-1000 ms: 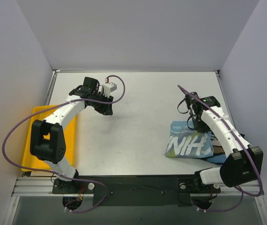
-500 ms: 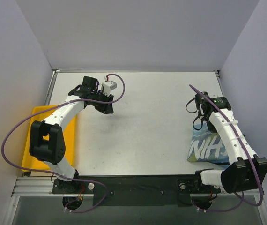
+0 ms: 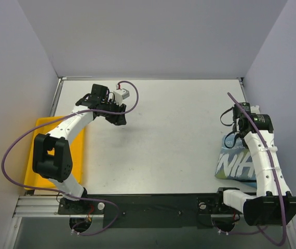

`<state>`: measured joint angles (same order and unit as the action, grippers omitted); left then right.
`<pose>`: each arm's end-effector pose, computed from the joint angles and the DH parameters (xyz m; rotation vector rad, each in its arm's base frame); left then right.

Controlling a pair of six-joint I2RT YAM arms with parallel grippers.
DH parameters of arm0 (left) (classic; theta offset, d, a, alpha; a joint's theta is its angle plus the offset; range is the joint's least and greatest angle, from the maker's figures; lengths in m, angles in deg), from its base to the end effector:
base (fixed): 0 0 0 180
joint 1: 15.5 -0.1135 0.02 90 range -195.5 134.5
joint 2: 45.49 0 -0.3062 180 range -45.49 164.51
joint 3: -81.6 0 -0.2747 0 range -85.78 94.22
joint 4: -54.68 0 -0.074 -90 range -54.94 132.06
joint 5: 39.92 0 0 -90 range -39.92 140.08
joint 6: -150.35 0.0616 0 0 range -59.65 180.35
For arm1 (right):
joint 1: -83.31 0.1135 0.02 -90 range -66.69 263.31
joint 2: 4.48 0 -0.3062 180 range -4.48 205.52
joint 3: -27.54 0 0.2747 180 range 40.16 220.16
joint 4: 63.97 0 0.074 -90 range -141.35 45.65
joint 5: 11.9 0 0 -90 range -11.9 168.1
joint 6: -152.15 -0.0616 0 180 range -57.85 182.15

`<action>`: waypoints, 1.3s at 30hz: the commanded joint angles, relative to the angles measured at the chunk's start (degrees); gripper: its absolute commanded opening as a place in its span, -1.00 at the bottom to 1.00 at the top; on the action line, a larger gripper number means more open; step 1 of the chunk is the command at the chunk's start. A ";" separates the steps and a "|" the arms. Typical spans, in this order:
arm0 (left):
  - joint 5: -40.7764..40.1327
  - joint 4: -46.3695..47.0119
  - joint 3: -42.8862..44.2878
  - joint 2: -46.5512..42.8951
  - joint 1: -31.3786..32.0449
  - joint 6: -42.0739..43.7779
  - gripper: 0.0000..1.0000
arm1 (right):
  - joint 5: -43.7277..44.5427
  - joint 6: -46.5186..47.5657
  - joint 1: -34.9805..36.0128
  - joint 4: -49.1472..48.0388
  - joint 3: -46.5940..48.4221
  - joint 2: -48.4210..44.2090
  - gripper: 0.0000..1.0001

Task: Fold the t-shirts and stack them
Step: Put the neatly folded tshirt into the corner of the board with the right arm

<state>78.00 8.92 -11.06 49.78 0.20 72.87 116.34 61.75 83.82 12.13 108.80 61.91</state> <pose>0.3737 -0.1350 0.2770 0.7919 2.3301 -0.6318 0.2221 -0.0362 0.3573 0.2206 2.5086 -0.8645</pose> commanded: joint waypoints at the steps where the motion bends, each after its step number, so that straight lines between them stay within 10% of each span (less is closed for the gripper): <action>1: 2.14 2.38 0.34 -2.36 -0.32 -0.30 -0.05 | 4.82 3.83 -4.63 -3.26 -3.33 -3.28 -1.00; 23: 2.14 2.03 0.52 -2.01 -0.32 -0.12 -0.05 | 3.33 7.35 -26.44 -25.78 -12.13 13.94 -1.00; 25: 1.96 1.86 0.60 -1.75 -0.32 0.14 -0.05 | 4.29 6.56 -26.70 -25.87 -10.99 15.61 -0.58; 26: 1.87 1.60 0.60 -1.75 -0.32 0.14 -0.05 | 5.43 6.12 -26.88 -25.78 -10.03 17.00 -0.01; 28: 1.78 1.42 0.60 -1.57 -0.41 0.41 -0.05 | 10.52 3.84 -26.97 -25.60 -8.27 18.50 0.30; 32: 1.78 0.80 0.69 -1.40 -0.50 0.85 -0.04 | 10.90 0.85 -25.74 -24.02 -3.00 16.76 0.35; 39: 0.29 -1.13 1.22 -0.78 -0.94 2.51 -0.04 | -20.63 -3.54 -14.07 -16.48 0.88 9.74 0.29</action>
<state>78.92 8.87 -11.06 49.78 -0.02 73.35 113.69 62.77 63.71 -11.95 107.47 76.95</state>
